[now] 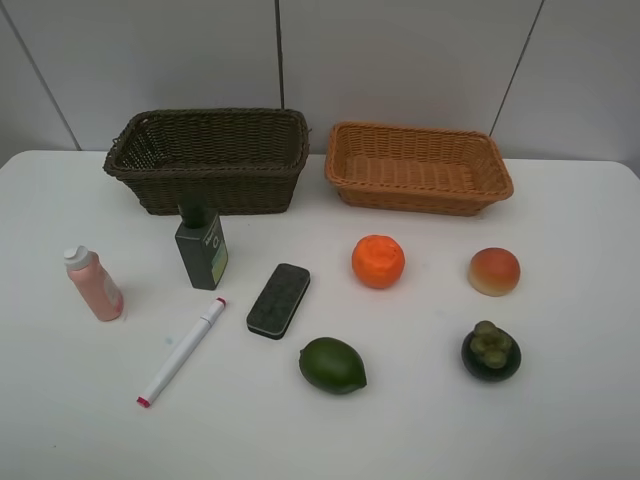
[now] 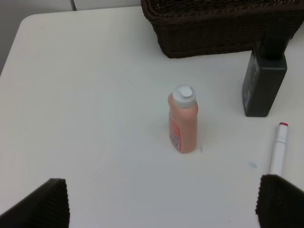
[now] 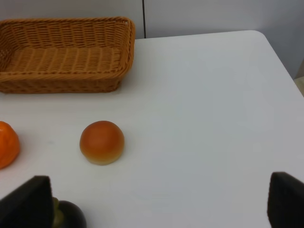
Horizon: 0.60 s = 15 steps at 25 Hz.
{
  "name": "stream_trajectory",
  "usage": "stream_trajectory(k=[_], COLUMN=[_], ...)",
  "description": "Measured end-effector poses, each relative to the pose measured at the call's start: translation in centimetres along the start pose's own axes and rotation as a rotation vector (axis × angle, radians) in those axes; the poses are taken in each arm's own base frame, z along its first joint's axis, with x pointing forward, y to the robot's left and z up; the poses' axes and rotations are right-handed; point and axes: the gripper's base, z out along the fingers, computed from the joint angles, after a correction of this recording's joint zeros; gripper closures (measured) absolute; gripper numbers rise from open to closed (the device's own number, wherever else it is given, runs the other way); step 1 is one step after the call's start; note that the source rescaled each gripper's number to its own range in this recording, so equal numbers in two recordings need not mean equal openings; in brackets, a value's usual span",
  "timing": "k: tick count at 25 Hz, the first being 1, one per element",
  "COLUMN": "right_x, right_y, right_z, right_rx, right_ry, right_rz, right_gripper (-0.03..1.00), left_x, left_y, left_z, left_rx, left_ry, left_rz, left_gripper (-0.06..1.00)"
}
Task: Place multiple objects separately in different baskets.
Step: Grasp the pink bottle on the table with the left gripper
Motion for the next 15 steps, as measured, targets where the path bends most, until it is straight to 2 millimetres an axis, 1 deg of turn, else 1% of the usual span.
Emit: stream_trajectory(k=[11,13,15], right_x=[0.0,0.0,0.0], right_y=[0.0,0.0,0.0], right_z=[0.0,0.0,0.0], right_rx=[0.000,0.000,0.000], right_ry=[0.000,0.000,0.000], right_rz=[0.000,0.000,0.000], right_gripper=[-0.03,-0.03,-0.03], left_x=[0.0,-0.2,-0.7], left_y=[0.0,0.0,0.1], left_z=[0.0,0.3,1.1], left_rx=[0.000,0.001,0.004], left_ry=[0.000,0.025,0.086], left_rz=[0.000,-0.003,-0.012], left_gripper=[-0.02,-0.02,-0.02])
